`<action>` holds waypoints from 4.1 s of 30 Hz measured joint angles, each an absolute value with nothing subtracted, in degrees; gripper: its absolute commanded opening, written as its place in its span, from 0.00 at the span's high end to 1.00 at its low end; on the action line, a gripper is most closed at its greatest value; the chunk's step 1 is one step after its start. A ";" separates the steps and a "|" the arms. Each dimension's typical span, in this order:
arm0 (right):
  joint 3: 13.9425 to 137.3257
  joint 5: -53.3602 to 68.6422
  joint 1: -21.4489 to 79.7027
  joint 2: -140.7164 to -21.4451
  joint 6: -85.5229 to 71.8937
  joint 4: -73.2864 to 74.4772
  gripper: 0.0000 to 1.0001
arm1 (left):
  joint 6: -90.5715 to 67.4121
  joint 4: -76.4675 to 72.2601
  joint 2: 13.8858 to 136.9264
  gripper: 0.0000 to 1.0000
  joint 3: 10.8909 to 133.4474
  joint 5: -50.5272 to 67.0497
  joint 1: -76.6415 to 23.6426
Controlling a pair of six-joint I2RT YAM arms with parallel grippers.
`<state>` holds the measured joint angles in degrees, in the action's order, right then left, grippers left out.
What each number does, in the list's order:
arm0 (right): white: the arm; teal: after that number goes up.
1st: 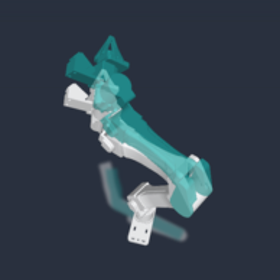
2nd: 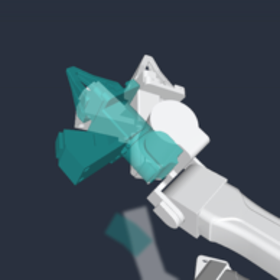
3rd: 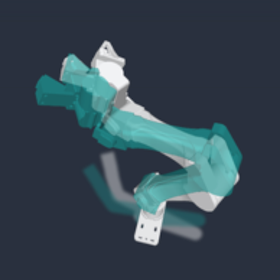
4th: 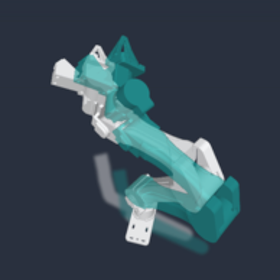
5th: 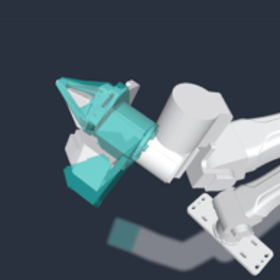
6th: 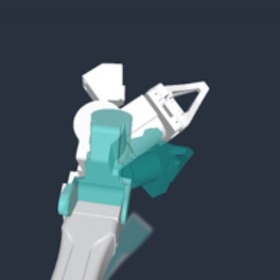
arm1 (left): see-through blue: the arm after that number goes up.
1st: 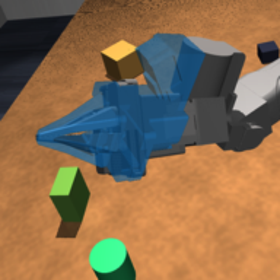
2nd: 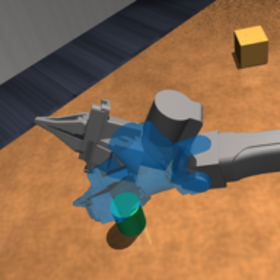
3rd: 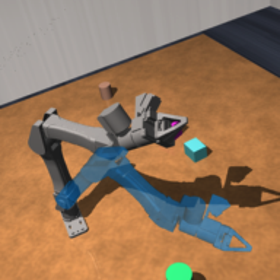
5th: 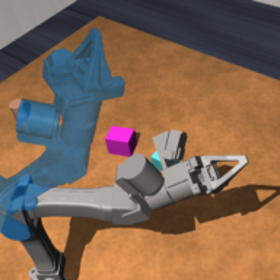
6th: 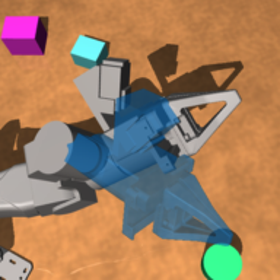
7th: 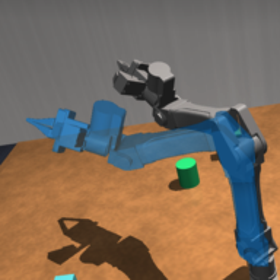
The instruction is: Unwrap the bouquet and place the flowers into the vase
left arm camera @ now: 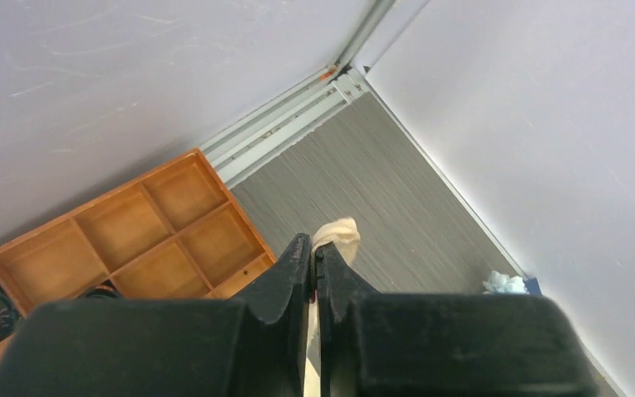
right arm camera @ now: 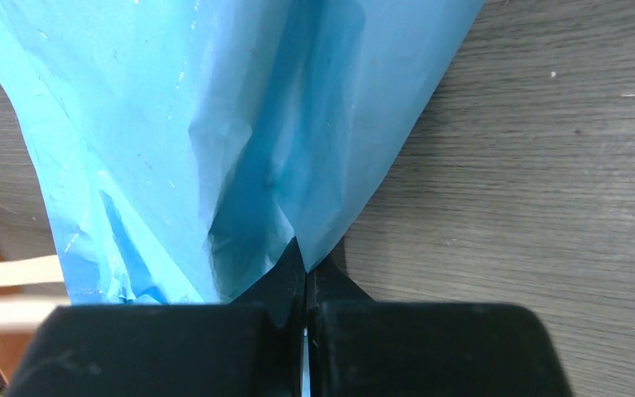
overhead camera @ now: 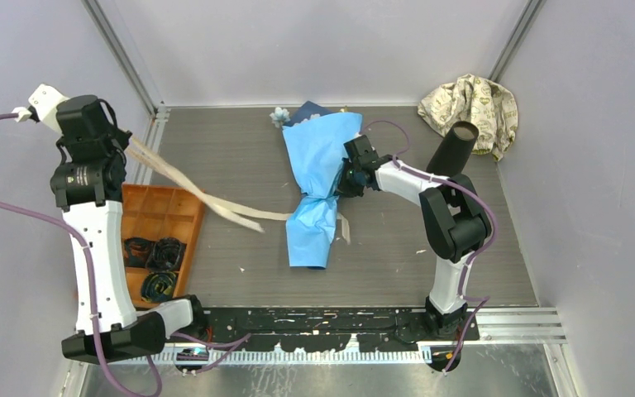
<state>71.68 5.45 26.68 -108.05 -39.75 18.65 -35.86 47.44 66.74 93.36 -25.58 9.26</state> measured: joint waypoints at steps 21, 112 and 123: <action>78.54 -10.00 32.16 -96.95 -31.66 31.31 0.48 | -39.00 32.93 70.22 0.41 67.13 7.73 11.55; 107.07 -0.69 44.95 -126.82 -31.31 37.98 0.47 | -33.78 38.13 62.89 0.45 76.95 -16.45 -28.53; 107.04 -2.83 45.08 -127.04 -29.71 41.32 0.47 | -33.82 38.94 63.20 0.41 76.69 -18.48 -28.49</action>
